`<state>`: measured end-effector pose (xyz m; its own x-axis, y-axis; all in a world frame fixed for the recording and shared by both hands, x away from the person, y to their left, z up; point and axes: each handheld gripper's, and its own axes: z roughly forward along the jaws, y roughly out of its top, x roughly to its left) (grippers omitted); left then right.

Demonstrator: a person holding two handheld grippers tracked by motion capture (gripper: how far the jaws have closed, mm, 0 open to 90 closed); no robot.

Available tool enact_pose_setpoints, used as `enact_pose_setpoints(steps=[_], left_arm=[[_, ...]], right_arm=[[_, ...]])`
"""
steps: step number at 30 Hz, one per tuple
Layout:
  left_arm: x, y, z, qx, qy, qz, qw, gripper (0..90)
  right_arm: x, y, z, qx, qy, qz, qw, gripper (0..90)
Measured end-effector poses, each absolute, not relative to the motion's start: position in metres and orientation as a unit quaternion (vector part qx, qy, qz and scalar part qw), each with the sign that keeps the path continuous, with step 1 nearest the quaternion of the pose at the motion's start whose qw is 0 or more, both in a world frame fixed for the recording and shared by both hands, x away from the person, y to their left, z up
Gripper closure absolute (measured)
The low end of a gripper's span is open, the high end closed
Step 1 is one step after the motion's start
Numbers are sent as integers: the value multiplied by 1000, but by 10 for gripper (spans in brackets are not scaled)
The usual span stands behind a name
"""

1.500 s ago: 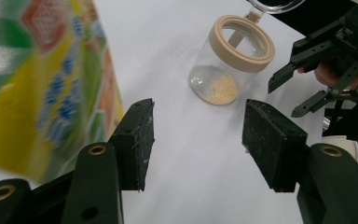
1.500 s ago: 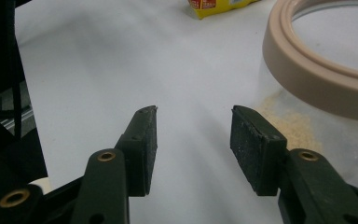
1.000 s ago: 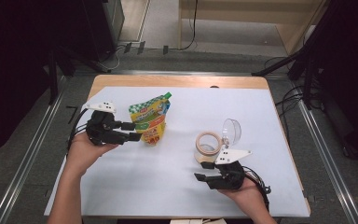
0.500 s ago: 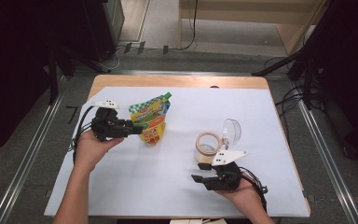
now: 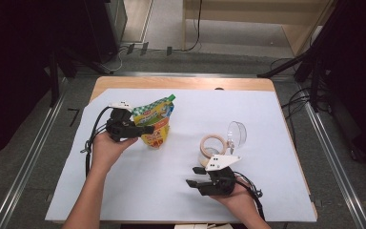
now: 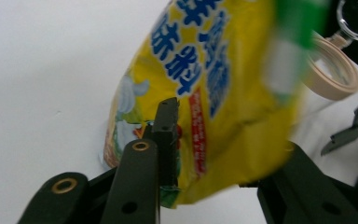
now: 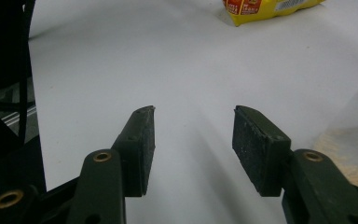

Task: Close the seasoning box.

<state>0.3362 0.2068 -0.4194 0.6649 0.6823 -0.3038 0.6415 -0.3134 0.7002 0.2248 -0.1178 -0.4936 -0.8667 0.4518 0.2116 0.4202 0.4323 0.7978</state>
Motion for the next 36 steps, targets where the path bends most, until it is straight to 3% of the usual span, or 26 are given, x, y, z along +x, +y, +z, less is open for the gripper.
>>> enact_pose_setpoints(steps=[6, 14, 26, 36], left_arm=[[334, 206, -419, 807, 408, 50, 424, 825], [338, 209, -418, 799, 421, 35, 427, 888], [332, 214, -401, 810, 402, 17, 425, 900], [318, 195, -380, 830, 353, -6, 432, 900]], right_arm=[[228, -107, -495, 264, 842, 469, 23, 501], [233, -82, -487, 235, 841, 488, 19, 493], [233, -82, -499, 255, 841, 478, 16, 499], [237, -85, -506, 273, 836, 476, 14, 529]])
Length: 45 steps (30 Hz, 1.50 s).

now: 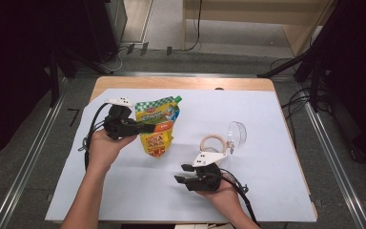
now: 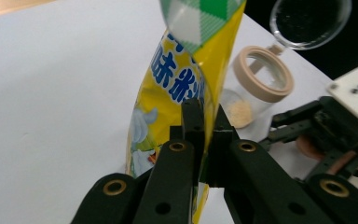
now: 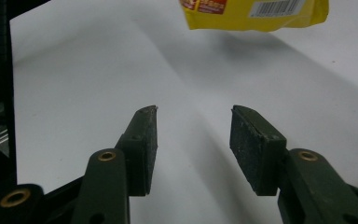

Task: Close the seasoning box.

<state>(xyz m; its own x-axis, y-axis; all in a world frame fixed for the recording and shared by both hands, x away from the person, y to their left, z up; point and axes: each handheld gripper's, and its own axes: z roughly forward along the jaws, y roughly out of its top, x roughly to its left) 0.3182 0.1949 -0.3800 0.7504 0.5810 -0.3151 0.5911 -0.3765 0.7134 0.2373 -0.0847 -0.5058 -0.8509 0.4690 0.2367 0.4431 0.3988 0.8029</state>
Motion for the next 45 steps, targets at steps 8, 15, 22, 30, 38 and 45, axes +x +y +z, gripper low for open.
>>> enact_pose_setpoints(steps=[8, 15, 22, 30, 38, 45], left_arm=[[309, 184, -371, 840, 325, -20, 434, 900], [301, 176, -365, 851, 303, -41, 428, 900], [282, 162, -346, 863, 270, -57, 422, 900], [262, 147, -327, 873, 235, -66, 423, 900], [263, 144, -330, 868, 240, -91, 426, 900], [268, 139, -336, 853, 277, -80, 436, 894]], right_arm=[[238, -85, -508, 293, 830, 474, 23, 595], [241, -86, -508, 305, 826, 471, 46, 766], [243, -85, -510, 316, 822, 470, 60, 852], [241, -83, -508, 316, 816, 479, 75, 848], [237, -82, -505, 293, 811, 500, 85, 837], [231, -74, -505, 281, 825, 486, 74, 818]])
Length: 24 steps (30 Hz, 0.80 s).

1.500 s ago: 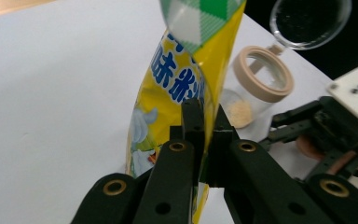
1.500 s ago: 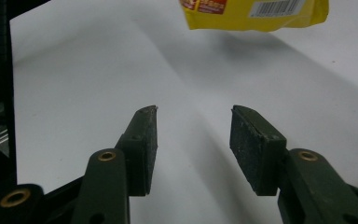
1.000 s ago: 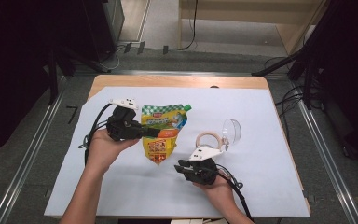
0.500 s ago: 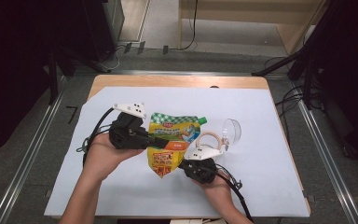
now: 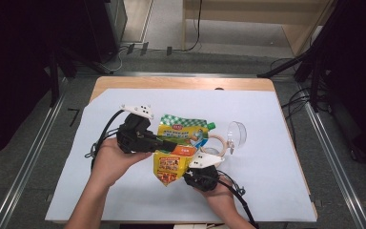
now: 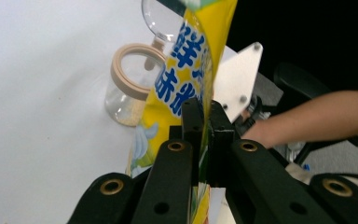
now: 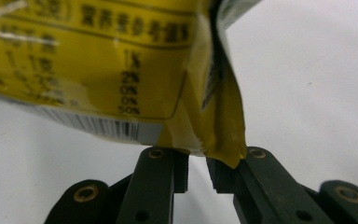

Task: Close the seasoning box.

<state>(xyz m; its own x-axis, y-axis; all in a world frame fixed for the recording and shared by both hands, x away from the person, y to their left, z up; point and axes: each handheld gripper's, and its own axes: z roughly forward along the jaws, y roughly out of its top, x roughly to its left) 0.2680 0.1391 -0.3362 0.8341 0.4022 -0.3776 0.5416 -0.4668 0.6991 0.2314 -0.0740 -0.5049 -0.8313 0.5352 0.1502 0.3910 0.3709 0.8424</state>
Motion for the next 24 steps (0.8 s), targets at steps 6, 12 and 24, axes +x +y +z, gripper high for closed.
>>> enact_pose_setpoints(steps=[6, 12, 24], left_arm=[[269, 134, -340, 844, 297, -66, 441, 879], [269, 129, -343, 841, 304, -56, 445, 867], [272, 120, -353, 837, 311, -57, 447, 815]], right_arm=[[223, -70, -503, 260, 828, 491, 73, 809], [216, -64, -501, 242, 835, 489, 76, 807], [203, -54, -495, 218, 839, 496, 53, 800]])
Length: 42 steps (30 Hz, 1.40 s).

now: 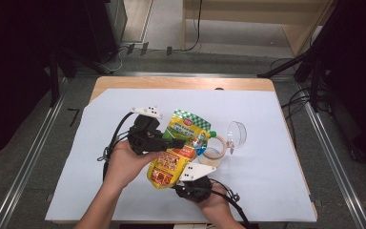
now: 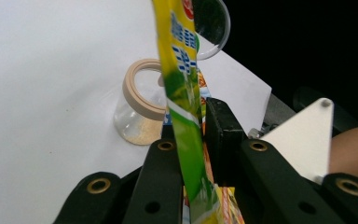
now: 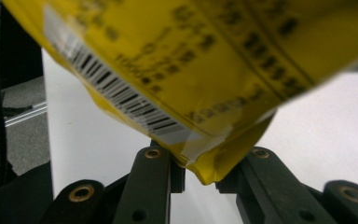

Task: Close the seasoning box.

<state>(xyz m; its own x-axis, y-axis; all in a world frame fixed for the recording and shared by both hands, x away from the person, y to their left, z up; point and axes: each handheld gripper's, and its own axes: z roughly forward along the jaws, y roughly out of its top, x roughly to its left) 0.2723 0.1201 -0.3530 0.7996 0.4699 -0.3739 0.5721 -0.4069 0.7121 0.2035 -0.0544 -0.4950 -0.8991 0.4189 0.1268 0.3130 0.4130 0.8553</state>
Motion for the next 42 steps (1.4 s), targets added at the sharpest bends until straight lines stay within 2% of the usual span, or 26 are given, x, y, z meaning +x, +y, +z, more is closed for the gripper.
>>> enact_pose_setpoints(steps=[3, 17, 23, 33, 42], left_arm=[[273, 113, -358, 840, 308, -58, 442, 744], [271, 103, -362, 842, 334, -27, 423, 675], [276, 98, -362, 842, 355, -33, 405, 660], [294, 78, -350, 858, 357, -49, 367, 745], [306, 78, -349, 853, 366, -51, 369, 771]], right_arm=[[199, -52, -490, 203, 839, 502, 55, 808], [202, -51, -480, 208, 826, 524, 15, 798], [205, -49, -477, 207, 828, 521, 7, 787], [214, -48, -466, 202, 830, 519, 6, 762], [223, -44, -460, 183, 837, 516, 23, 720]])
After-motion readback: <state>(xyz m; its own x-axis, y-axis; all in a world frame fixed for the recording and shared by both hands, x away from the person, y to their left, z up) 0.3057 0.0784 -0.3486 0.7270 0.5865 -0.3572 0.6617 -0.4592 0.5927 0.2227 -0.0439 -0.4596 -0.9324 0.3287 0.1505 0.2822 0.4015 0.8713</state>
